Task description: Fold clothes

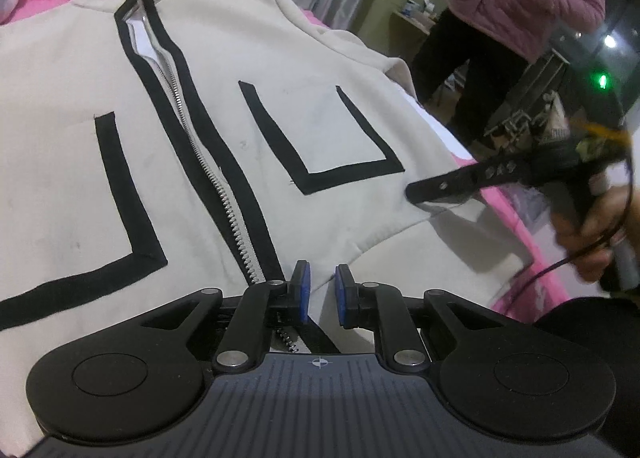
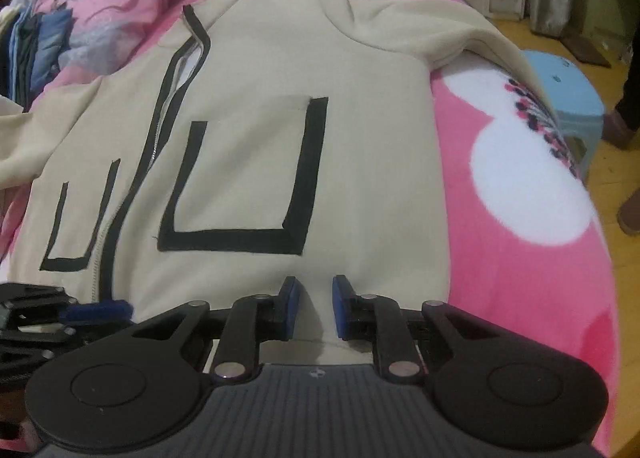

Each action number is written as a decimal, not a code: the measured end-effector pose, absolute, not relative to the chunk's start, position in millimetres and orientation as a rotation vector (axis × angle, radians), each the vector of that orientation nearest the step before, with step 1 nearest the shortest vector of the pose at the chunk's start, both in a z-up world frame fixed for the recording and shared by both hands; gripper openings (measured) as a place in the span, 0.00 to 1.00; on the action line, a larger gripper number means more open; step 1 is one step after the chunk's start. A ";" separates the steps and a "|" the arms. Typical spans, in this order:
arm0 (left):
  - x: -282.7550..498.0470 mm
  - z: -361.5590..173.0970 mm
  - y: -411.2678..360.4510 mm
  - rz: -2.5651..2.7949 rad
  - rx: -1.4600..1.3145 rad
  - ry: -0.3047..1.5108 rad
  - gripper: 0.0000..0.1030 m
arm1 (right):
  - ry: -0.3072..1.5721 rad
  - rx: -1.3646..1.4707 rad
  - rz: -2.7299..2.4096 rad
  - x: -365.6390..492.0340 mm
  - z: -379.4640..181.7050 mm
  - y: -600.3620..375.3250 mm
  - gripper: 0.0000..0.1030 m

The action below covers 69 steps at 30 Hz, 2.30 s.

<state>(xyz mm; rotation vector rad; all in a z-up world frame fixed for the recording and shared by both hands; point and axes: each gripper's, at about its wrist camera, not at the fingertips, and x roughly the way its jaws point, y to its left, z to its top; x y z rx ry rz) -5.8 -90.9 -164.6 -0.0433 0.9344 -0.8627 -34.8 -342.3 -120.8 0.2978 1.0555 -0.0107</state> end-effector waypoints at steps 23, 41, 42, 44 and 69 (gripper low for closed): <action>-0.5 -190.4 -65.9 -0.882 -0.301 0.900 0.14 | 0.873 0.054 0.135 187.7 -102.4 -260.6 0.19; -1.6 -206.1 -53.2 -0.952 -0.396 0.854 0.14 | 0.687 0.247 0.038 302.5 -114.6 -278.7 0.20; -1.6 -206.1 -53.2 -0.953 -0.395 0.855 0.14 | 0.697 0.239 0.030 311.4 -118.1 -276.0 0.20; -1.7 -206.1 -53.1 -0.955 -0.394 0.855 0.14 | 0.749 0.231 0.010 328.2 -136.4 -273.2 0.20; 2.7 -200.0 -49.7 -0.944 -0.387 0.893 0.15 | 0.361 0.811 -0.182 32.2 6.5 -457.3 0.21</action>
